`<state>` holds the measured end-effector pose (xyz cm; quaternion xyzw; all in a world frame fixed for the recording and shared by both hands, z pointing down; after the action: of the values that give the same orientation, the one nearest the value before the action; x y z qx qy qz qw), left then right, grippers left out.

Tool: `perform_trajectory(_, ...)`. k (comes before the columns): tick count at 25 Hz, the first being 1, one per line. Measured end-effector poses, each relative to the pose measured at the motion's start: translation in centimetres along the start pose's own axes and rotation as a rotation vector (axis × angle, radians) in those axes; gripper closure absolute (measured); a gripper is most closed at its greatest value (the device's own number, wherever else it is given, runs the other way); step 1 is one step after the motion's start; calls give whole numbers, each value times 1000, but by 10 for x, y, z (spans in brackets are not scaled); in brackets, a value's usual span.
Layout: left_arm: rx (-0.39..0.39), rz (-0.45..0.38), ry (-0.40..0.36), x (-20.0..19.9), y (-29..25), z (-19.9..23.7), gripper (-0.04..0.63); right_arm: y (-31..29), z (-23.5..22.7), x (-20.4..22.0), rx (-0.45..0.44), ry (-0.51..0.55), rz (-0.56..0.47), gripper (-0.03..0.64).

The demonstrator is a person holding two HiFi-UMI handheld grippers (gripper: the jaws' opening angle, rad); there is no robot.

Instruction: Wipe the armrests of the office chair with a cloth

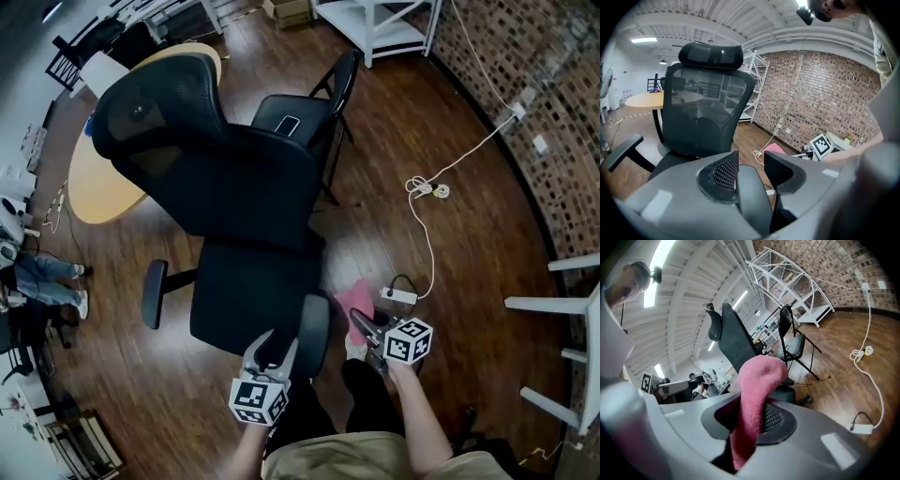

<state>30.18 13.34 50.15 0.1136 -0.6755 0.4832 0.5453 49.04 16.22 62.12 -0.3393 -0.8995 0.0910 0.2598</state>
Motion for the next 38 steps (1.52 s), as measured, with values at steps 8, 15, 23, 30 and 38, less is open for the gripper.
perform_trajectory(8,89,25,-95,-21,-43,-17,440,-6,-43,57,20,-154,-10,545)
perform_trajectory(15,129,21,-124,-18,-73,-14,445,-61,-53,80,-234,-169,92,545)
perform_trajectory(23,124,40,-89,-2,-89,9,454,-105,-97,93,-151,-51,193,554)
perform_trajectory(30,146,47,-68,17,-104,19,456,-150,-198,122,136,-100,280,557)
perform_trajectory(38,173,58,-85,30,-111,27,456,-143,-215,120,43,-252,102,557)
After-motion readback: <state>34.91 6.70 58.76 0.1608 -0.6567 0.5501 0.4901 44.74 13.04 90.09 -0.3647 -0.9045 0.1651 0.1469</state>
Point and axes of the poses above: the fingertips, and each gripper's own axes: y backward along the fingers, z to its left, x out of its underside, the point moved 3 cm from there along y, backward along the fingers, and after that the axes turned 13 degrees about -y, right-handed, at the moved point
